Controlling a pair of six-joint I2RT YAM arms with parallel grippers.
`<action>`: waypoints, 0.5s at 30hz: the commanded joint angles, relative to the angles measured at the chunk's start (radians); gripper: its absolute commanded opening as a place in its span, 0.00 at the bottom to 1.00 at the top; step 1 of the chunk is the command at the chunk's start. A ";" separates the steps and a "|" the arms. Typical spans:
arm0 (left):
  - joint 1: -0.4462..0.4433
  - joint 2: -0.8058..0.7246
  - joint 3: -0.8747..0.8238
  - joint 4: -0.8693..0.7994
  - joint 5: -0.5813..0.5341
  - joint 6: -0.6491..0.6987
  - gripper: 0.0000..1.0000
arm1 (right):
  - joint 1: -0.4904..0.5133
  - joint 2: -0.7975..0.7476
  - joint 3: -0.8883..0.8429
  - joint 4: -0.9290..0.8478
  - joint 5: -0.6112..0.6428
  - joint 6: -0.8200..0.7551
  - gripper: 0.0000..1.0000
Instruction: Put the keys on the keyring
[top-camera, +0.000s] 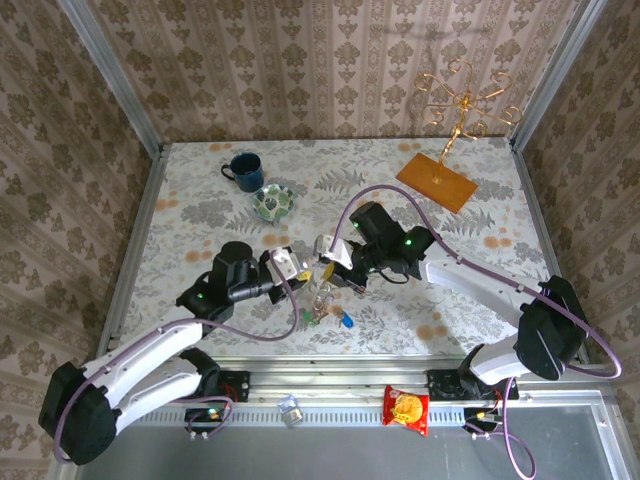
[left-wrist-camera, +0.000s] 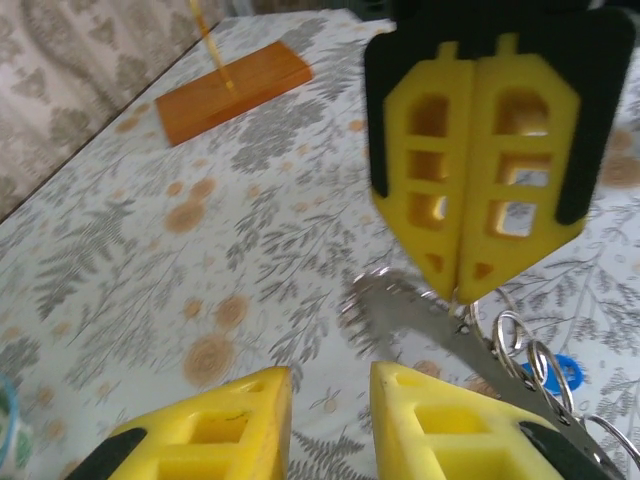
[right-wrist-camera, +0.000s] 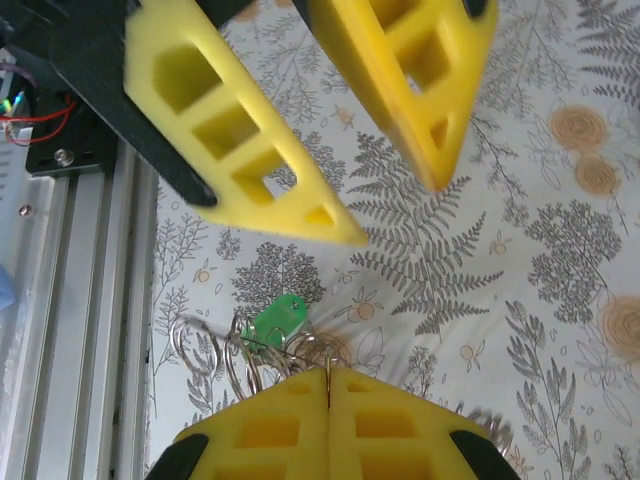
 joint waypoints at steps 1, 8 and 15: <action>0.009 0.025 -0.025 0.095 0.167 0.052 0.27 | 0.000 -0.022 0.035 0.019 -0.051 -0.073 0.00; 0.009 0.061 -0.040 0.100 0.251 0.068 0.27 | 0.002 -0.028 0.031 0.056 -0.064 -0.071 0.00; 0.007 0.083 -0.069 0.171 0.224 0.023 0.26 | 0.010 -0.032 0.017 0.085 -0.095 -0.056 0.00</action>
